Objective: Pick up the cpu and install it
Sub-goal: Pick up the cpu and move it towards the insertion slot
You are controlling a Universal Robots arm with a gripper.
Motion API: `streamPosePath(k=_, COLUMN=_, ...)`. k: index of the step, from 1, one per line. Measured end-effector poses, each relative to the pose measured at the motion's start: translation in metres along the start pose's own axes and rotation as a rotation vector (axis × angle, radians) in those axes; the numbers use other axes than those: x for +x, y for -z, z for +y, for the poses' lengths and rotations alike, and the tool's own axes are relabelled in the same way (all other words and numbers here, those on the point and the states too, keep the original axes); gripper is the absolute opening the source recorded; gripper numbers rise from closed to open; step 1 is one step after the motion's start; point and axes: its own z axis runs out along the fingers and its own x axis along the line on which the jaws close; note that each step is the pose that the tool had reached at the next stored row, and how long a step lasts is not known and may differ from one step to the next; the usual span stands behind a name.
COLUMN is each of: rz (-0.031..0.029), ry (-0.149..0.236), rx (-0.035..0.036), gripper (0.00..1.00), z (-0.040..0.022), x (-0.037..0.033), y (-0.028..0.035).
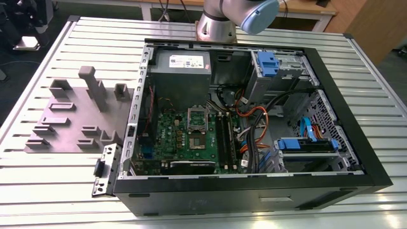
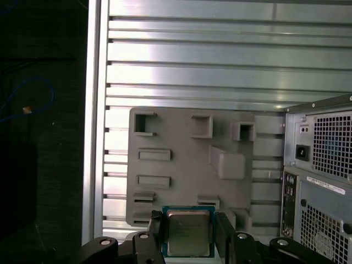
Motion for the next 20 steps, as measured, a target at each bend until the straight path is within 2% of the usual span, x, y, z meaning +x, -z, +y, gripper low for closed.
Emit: streamPosePath(k=20, rz=0.0000, ry=0.000, rx=0.0000, gripper=0.47, z=-0.0002, x=-0.0081, y=0.0001)
